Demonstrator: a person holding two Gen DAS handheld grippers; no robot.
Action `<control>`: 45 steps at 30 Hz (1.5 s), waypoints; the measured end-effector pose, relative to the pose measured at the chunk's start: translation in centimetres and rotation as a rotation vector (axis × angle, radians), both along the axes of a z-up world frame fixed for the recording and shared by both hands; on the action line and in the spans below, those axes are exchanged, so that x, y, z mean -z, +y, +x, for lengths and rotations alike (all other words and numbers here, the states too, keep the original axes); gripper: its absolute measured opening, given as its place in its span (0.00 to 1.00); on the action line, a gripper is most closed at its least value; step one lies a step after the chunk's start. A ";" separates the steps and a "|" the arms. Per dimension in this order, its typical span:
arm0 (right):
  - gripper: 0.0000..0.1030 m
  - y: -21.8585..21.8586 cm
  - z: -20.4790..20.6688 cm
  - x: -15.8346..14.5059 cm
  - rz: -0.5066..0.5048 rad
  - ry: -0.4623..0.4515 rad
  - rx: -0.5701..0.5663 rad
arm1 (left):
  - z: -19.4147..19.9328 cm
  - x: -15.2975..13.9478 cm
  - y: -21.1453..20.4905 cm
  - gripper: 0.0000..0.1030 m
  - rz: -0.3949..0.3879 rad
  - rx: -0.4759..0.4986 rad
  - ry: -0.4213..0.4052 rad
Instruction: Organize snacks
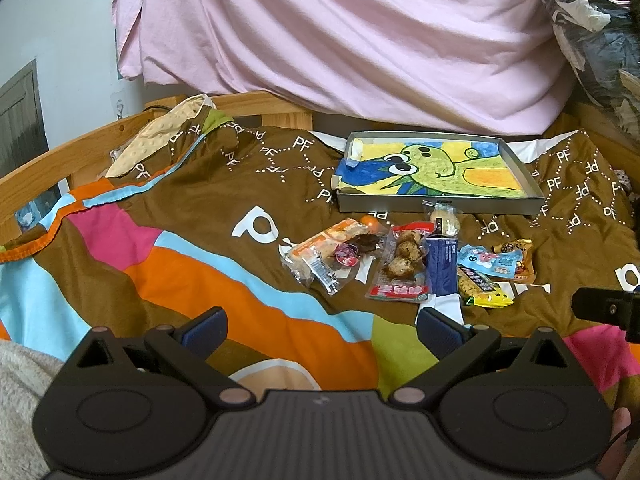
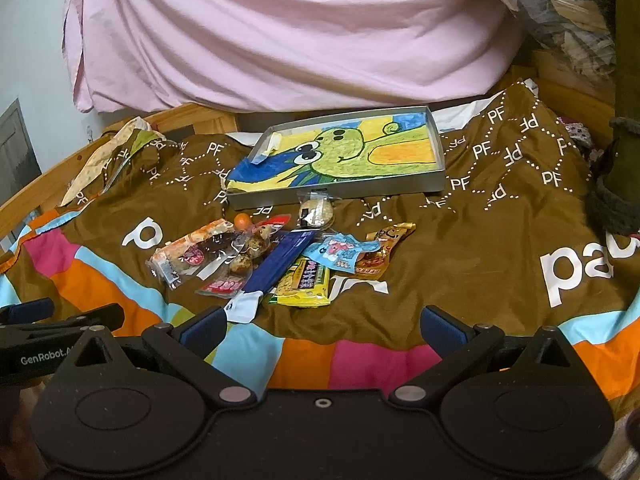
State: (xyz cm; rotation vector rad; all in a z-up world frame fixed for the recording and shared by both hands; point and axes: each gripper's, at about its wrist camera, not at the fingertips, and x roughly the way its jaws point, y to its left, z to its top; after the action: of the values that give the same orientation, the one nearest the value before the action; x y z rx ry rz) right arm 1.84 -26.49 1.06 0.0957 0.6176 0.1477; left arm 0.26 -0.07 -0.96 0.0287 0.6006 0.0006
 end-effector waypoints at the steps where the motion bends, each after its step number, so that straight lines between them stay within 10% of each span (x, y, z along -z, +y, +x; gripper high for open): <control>1: 1.00 0.0 0.0 -0.1 -0.002 0.003 -0.003 | 0.1 -0.1 0.1 1.00 -0.001 -0.001 0.004; 23: 0.99 0.7 8.1 -2.2 -0.085 -0.060 -0.160 | 7.7 -2.6 0.4 1.00 0.031 0.078 0.027; 39: 0.99 3.4 14.0 2.3 -0.005 0.133 -0.321 | 16.9 1.6 0.6 1.00 0.079 0.177 0.242; 45: 0.82 6.6 16.1 3.4 -0.020 0.197 -0.330 | 19.4 3.0 1.3 1.00 0.074 0.211 0.319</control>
State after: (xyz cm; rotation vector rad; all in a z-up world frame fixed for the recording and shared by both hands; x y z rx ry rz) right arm 17.90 -19.86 -2.30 -0.0120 0.8292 0.4549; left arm 19.70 1.21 -3.95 0.1666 0.9135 -0.1896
